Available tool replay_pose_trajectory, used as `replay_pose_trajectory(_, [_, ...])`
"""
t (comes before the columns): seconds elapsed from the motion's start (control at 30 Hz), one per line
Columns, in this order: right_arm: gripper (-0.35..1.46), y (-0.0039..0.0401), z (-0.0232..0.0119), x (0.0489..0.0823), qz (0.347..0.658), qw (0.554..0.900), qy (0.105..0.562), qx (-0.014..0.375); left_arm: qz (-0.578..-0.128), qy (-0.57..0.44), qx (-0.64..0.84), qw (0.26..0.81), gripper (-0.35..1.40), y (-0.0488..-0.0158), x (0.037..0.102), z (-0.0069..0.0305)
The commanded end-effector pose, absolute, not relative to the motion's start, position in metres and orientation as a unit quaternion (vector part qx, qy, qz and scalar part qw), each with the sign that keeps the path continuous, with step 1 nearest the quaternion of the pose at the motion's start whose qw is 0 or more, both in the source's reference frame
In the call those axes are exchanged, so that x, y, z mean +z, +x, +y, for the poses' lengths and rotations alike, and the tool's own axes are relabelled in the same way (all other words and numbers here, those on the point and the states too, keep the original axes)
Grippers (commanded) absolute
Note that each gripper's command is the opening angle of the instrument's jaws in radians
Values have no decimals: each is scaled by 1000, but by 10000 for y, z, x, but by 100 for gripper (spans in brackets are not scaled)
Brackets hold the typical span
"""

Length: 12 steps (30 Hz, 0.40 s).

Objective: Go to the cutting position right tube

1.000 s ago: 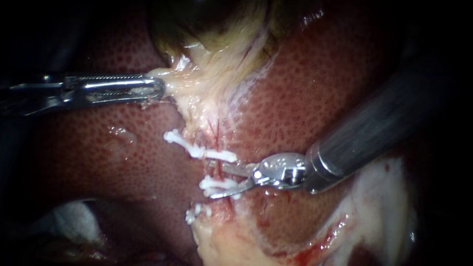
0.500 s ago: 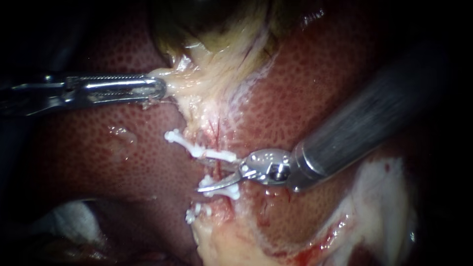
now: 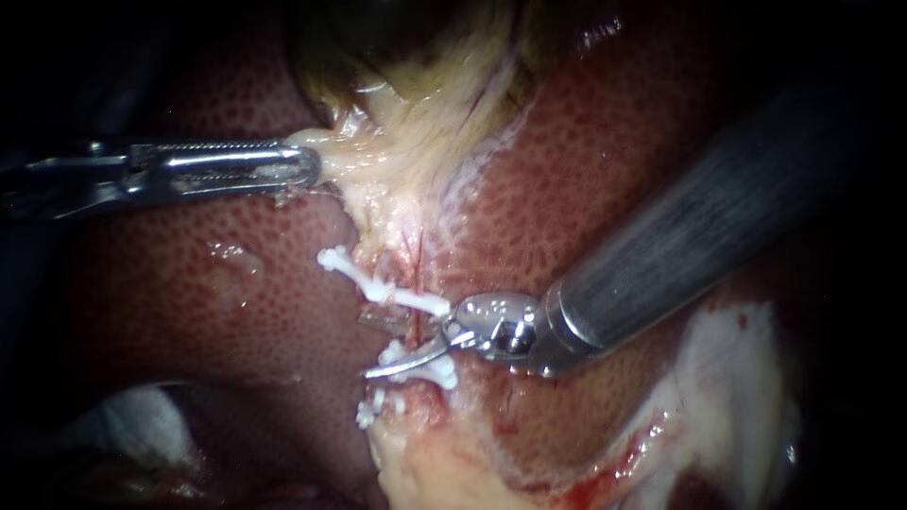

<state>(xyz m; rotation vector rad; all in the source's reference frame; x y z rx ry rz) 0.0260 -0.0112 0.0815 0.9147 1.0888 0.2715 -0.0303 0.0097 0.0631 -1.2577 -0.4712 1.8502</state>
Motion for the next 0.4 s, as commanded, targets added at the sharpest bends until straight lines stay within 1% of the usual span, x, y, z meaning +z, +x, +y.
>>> replay_pose_trajectory(0.03, [128,260,-111,815,498,749,419,124,-188,-501,736,415,-35,-303,631,97])
replay_pose_trajectory(0.07, [128,260,-111,815,499,748,419,125,-188,-501,736,415,-35,-303,631,97])
replay_pose_trajectory(0.1, [118,260,-111,815,499,749,419,125,-188,-501,736,415,-35,-303,631,97])
replay_pose_trajectory(0.4, [118,259,-110,816,498,748,420,127,-188,-501,736,415,-35,-304,631,97])
